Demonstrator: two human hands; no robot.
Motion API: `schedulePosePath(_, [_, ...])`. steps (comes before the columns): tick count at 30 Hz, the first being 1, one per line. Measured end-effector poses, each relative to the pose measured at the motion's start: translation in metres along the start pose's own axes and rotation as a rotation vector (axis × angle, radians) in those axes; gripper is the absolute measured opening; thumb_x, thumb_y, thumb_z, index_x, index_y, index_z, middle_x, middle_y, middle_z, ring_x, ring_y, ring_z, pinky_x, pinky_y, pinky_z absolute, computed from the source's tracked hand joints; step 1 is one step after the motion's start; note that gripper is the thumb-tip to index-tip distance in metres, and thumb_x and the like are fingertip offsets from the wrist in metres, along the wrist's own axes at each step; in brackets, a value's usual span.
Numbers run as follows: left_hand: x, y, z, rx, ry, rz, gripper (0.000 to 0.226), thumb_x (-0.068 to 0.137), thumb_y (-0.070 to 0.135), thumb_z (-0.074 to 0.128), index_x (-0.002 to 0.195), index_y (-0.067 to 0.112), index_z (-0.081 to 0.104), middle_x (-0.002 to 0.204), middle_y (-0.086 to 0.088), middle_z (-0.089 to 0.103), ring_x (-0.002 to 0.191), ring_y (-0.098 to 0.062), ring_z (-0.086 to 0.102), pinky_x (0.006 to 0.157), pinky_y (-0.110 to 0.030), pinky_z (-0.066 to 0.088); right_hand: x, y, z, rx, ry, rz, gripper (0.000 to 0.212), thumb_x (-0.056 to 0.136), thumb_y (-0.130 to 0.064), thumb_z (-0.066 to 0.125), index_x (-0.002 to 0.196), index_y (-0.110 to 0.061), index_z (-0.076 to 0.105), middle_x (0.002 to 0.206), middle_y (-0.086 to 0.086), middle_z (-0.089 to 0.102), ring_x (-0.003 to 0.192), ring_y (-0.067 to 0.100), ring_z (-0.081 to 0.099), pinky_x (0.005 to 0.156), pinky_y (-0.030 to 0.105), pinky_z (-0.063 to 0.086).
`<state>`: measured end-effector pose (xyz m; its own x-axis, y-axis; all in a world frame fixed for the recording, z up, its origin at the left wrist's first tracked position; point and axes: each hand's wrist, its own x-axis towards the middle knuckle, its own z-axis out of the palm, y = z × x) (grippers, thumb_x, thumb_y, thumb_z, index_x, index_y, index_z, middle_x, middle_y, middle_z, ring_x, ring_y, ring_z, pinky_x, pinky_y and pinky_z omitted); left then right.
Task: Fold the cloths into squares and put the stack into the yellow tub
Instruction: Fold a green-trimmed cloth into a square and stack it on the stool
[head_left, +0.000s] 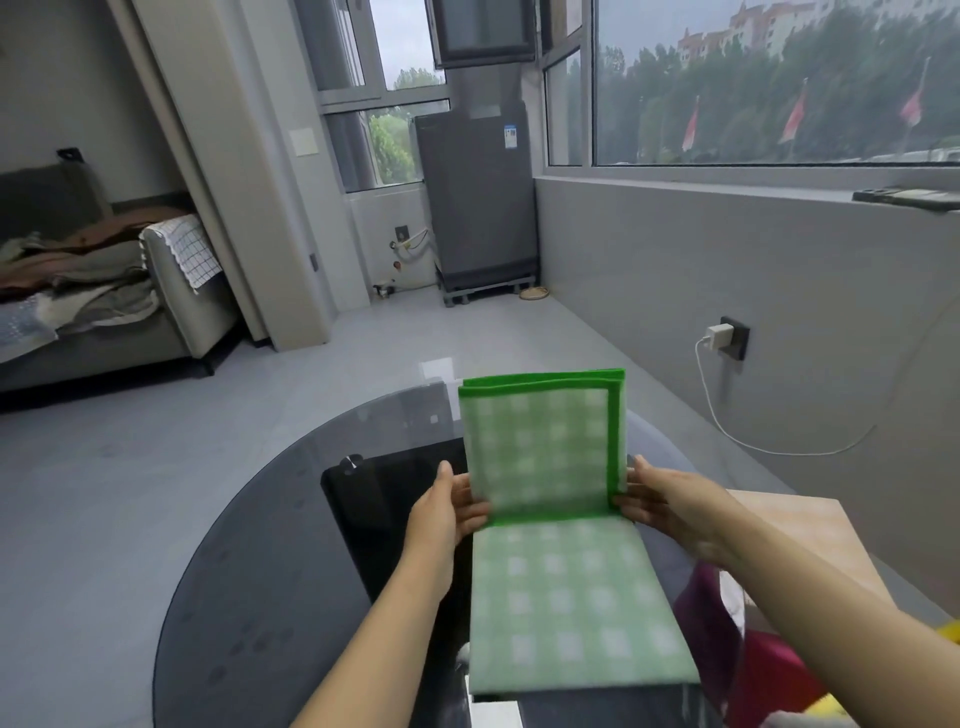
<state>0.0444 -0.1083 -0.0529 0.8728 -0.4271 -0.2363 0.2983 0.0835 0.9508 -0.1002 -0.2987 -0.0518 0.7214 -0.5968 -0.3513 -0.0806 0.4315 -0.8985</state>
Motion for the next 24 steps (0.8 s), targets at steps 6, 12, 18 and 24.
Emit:
schedulePosePath(6, [-0.009,0.002,-0.019,0.126,-0.087,-0.021,0.049,0.099,0.037,0.04,0.075,0.005,0.068,0.074,-0.008,0.071,0.072,-0.019,0.065,0.07,-0.027,0.05,-0.011,-0.003,-0.007,-0.134,-0.032,0.005,0.029,0.092,-0.013,0.055,0.108,0.01,0.06,0.096,0.016,0.065,0.08,0.021,0.062,0.056,0.018,0.055])
schedulePosePath(12, [-0.015,-0.014,-0.021,0.298,-0.063,0.091,0.035,0.097,0.029,0.048,0.08,0.011,0.073,0.084,-0.002,0.074,0.083,-0.018,0.067,0.086,-0.031,0.051,-0.017,0.005,-0.007,-0.36,-0.02,-0.081,0.028,0.084,-0.021,0.067,0.102,0.0,0.07,0.091,0.009,0.074,0.087,0.019,0.069,0.081,0.023,0.054])
schedulePosePath(18, [-0.025,-0.014,-0.014,0.478,-0.045,0.198,0.019,0.094,0.023,0.054,0.091,0.018,0.072,0.093,0.009,0.07,0.087,-0.001,0.061,0.067,-0.012,0.042,-0.028,0.012,0.002,-0.608,0.087,-0.278,0.012,0.08,-0.017,0.072,0.092,-0.014,0.073,0.086,-0.001,0.071,0.079,0.009,0.064,0.062,0.01,0.045])
schedulePosePath(24, [-0.027,-0.018,-0.014,0.67,-0.063,0.313,0.013,0.091,0.025,0.058,0.095,0.024,0.071,0.1,0.006,0.061,0.088,-0.002,0.057,0.07,-0.01,0.039,-0.027,0.022,0.005,-0.791,0.156,-0.364,0.009,0.076,-0.02,0.076,0.083,-0.023,0.072,0.083,-0.006,0.071,0.083,0.01,0.066,0.074,0.02,0.047])
